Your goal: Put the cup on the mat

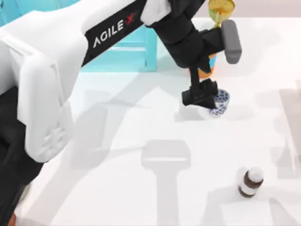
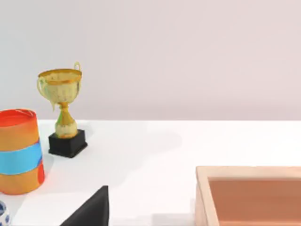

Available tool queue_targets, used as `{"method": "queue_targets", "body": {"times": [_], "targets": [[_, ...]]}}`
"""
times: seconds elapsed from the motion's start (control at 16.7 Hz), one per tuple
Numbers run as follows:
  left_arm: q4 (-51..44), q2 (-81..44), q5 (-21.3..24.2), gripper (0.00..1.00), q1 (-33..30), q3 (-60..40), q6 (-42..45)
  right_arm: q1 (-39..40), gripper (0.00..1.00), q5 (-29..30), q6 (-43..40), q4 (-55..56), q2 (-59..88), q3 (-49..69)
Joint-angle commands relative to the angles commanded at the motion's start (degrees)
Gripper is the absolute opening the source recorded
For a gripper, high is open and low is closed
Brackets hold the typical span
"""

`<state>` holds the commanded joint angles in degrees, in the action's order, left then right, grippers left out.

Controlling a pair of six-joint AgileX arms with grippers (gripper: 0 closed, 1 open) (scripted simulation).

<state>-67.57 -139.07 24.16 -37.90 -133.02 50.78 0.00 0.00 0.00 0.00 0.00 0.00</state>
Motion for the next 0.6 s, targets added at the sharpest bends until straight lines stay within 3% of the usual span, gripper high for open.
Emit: {"method": "queue_targets", "body": {"times": [0.6], "targets": [[0.2,-1.9,-1.5,1.0,-1.0,-3.4,-1.4,0.0,1.0,0.0,0.0,0.0,0.0,0.0]]}}
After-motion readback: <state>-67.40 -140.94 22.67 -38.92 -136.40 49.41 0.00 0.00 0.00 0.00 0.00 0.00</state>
